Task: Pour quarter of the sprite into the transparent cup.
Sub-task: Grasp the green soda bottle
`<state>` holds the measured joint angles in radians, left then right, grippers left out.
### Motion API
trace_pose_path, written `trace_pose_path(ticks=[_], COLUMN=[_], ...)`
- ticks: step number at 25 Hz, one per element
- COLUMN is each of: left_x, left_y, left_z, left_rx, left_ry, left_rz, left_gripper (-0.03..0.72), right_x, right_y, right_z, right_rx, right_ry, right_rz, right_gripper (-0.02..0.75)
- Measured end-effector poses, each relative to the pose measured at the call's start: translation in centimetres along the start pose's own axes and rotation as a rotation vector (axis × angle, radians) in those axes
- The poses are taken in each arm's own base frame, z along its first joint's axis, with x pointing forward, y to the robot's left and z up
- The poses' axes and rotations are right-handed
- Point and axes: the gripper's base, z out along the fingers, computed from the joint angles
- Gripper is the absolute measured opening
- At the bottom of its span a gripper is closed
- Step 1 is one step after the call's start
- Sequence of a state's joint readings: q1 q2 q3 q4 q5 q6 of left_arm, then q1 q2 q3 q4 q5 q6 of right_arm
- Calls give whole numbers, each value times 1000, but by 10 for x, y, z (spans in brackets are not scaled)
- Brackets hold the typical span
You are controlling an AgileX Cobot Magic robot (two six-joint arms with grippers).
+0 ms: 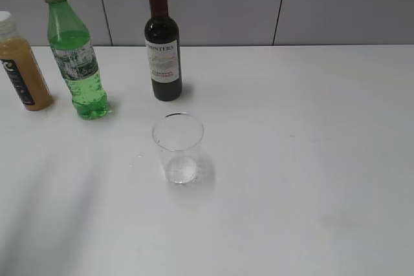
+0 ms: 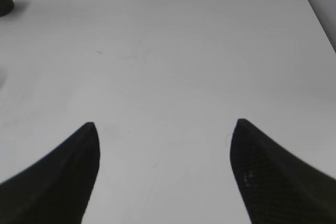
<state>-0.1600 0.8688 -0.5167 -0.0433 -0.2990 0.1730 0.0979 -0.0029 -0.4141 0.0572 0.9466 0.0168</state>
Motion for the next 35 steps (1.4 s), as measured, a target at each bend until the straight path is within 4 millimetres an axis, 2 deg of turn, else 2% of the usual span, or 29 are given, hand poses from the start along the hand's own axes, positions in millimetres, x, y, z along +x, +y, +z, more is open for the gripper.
trace_pose_path(ticks=[3, 7, 15, 25, 29, 35], left_x=[10, 33, 92, 136, 155, 167], left_y=[-9, -14, -21, -36, -37, -38], left_z=[17, 37, 39, 62, 69, 89], left_rx=[35, 47, 31, 114, 96, 86], left_ry=[0, 63, 109, 98, 114, 127], left_rz=[-5, -74, -162, -103, -116, -121], left_gripper=[592, 592, 591, 615, 627, 627], right_x=[0, 0, 0, 0, 0, 0], right_y=[0, 0, 0, 0, 0, 0], right_z=[0, 0, 0, 0, 0, 0], right_rx=[0, 0, 0, 0, 0, 0], right_ry=[0, 0, 0, 0, 0, 0], right_rz=[0, 0, 0, 0, 0, 0], right_gripper=[594, 594, 594, 594, 594, 594])
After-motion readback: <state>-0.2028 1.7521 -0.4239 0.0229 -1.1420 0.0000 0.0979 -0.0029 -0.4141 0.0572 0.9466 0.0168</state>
